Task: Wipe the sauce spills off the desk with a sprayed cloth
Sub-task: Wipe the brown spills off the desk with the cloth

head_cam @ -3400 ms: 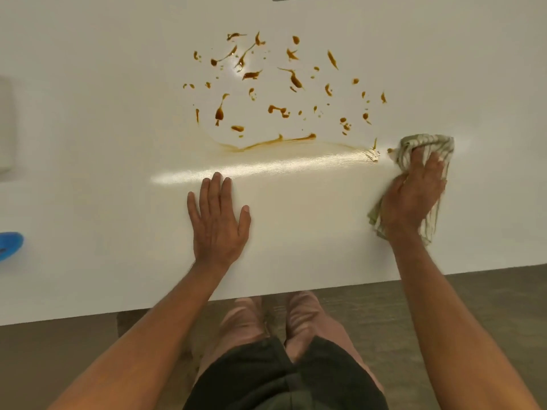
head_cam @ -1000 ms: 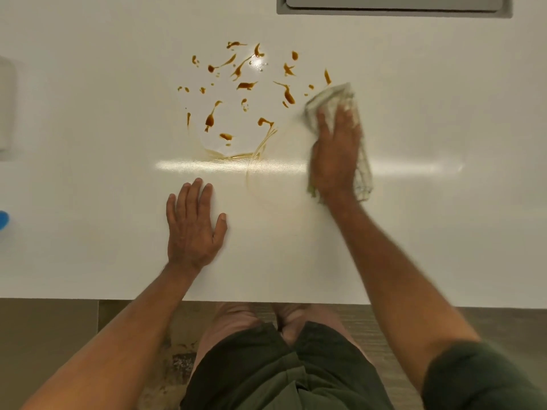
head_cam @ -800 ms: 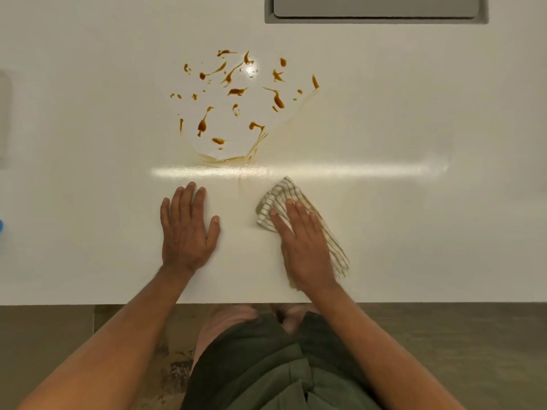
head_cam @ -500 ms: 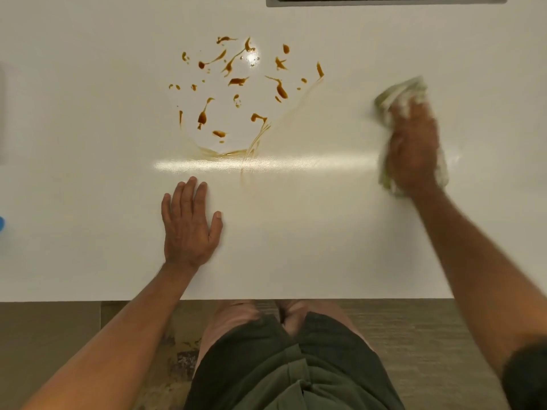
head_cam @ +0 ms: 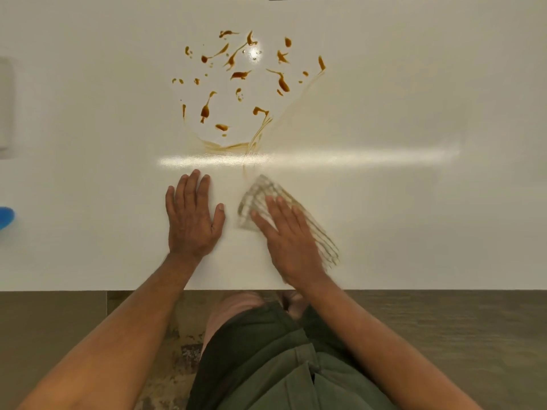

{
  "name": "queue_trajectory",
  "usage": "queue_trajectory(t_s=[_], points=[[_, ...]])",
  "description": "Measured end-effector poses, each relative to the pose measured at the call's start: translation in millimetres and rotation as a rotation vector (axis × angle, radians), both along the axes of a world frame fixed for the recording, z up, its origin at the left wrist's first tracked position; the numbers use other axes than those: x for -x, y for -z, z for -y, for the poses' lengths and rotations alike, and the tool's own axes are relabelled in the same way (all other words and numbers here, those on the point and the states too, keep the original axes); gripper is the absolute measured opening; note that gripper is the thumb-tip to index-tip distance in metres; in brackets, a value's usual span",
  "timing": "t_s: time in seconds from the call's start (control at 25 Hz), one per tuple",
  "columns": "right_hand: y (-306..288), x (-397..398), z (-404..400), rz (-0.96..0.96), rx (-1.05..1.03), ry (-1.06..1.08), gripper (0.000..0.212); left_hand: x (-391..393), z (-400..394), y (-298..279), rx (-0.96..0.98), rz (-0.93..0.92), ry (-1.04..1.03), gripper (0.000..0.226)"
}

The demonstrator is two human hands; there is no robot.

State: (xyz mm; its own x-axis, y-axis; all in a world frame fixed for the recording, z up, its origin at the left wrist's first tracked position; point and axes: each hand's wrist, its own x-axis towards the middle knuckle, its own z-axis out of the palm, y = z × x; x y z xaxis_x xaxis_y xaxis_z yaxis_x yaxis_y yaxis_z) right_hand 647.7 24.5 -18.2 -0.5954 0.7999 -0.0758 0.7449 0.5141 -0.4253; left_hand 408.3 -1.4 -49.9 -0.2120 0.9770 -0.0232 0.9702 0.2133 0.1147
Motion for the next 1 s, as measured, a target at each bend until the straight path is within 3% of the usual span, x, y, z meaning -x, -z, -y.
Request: queue_trajectory(t_s=[0.08,0.12,0.24,0.28,0.4,0.52,0.6,0.68,0.8,0.88,1.0], points=[[10,-39,12,0.041,-0.020,-0.157,0.071,1,0,1,0.001,0.005,-0.006,0.066],[7,-62,-4,0.046,0.005,-0.132,0.067,1,0,2,0.004,0.005,-0.007,0.066],[2,-122,-90,0.039,0.085,0.264,0.054,2,0,3,0.003,-0.008,-0.004,0.066],[2,-141,-124,0.062,0.026,0.376,0.054,2,0,4,0.003,-0.012,-0.003,0.066],[-4,-179,-208,0.177,-0.090,0.573,0.058,2,0,4,0.000,-0.012,0.000,0.066],[-6,-143,-212,0.105,-0.042,0.709,0.062,0,-1,2,0.005,-0.009,-0.005,0.066],[-5,-93,-159,0.054,0.011,0.632,0.064,-1,0,0,0.010,-0.009,-0.006,0.067],[-1,-55,-75,0.050,-0.003,0.339,0.070,-1,0,-2,0.009,0.006,-0.003,0.067],[8,-83,14,0.111,0.000,-0.068,0.069,-2,-1,-2,0.013,0.016,-0.013,0.066],[12,-135,7,0.133,-0.001,-0.037,0.065,-1,0,-1,0.015,0.018,-0.017,0.067],[3,-190,-60,0.145,-0.004,0.260,0.059,0,0,1,0.010,0.000,-0.006,0.068]])
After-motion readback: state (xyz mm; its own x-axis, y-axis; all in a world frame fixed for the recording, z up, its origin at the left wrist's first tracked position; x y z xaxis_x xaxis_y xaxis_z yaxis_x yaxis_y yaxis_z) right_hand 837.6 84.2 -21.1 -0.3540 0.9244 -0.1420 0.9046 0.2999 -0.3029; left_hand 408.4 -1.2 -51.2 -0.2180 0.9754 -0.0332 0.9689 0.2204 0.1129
